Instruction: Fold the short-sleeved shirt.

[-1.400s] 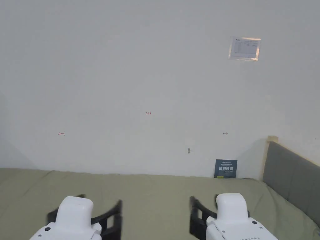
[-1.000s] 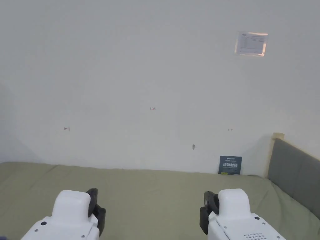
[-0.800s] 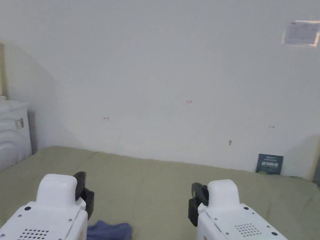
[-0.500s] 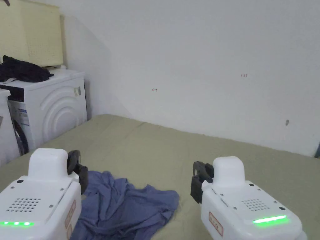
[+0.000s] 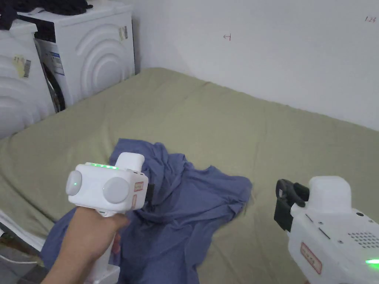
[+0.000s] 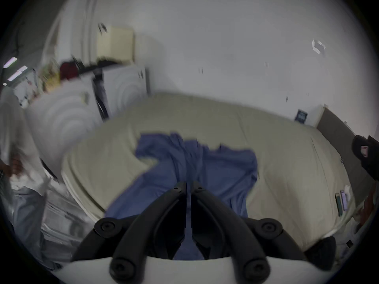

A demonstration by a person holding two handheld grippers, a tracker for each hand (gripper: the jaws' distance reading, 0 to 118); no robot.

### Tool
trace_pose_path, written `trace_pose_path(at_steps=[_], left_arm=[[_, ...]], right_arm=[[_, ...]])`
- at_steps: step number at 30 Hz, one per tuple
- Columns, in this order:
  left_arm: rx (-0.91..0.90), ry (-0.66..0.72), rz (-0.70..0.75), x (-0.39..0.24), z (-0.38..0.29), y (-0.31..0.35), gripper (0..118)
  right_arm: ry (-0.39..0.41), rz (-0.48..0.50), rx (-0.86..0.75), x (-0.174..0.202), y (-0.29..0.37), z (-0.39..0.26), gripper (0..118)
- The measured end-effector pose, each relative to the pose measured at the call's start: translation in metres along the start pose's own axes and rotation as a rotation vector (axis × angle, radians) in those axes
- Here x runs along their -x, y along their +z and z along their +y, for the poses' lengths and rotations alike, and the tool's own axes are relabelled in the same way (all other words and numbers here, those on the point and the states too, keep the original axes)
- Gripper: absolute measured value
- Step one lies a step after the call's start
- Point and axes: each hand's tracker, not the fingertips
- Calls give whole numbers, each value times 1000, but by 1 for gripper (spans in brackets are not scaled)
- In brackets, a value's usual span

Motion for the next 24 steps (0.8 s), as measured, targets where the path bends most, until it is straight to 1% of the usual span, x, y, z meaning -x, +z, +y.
trace_pose_path(at_steps=[1, 3, 4, 5, 6, 7, 8, 9, 10, 11, 15, 21, 23, 24], left_arm=[[44, -3, -1, 4, 0, -24, 4], [98, -12, -53, 6, 0, -52, 4], [110, -41, -68, 4, 0, -61, 4], [105, -78, -81, 3, 2, -70, 7], [75, -88, -111, 1, 5, -75, 36], [57, -78, -136, 1, 7, -79, 88], [75, -72, -142, -1, 10, -89, 118], [-23, -91, -201, -1, 12, -87, 116], [57, -108, -173, -1, 17, -95, 116], [67, -105, -145, -5, 18, -101, 116], [126, -159, -135, -29, 12, -140, 116], [157, -213, -138, -49, 0, -168, 116], [202, -241, -90, -50, -4, -181, 116], [186, -247, -65, -49, -6, -184, 116]], right_arm=[[-8, -1, 14, -3, -8, -4, 0], [-19, -1, 35, -7, -21, -8, 0], [-22, -2, 45, -8, -27, -10, 0], [-24, -2, 51, -10, -32, -12, 0], [-29, -2, 57, -12, -37, -14, 0], [-36, -3, 60, -12, -41, -15, 0], [-45, -2, 62, -13, -44, -17, 0], [-53, -1, 66, -14, -47, -18, 0], [-56, -2, 70, -14, -49, -20, 0], [-57, -3, 73, -13, -50, -21, 0], [-50, -6, 93, -14, -55, -30, 0], [-73, -23, 116, -22, -57, -37, 0], [-69, -32, 118, -23, -55, -37, 0], [-67, -36, 118, -23, -54, -37, 0]])
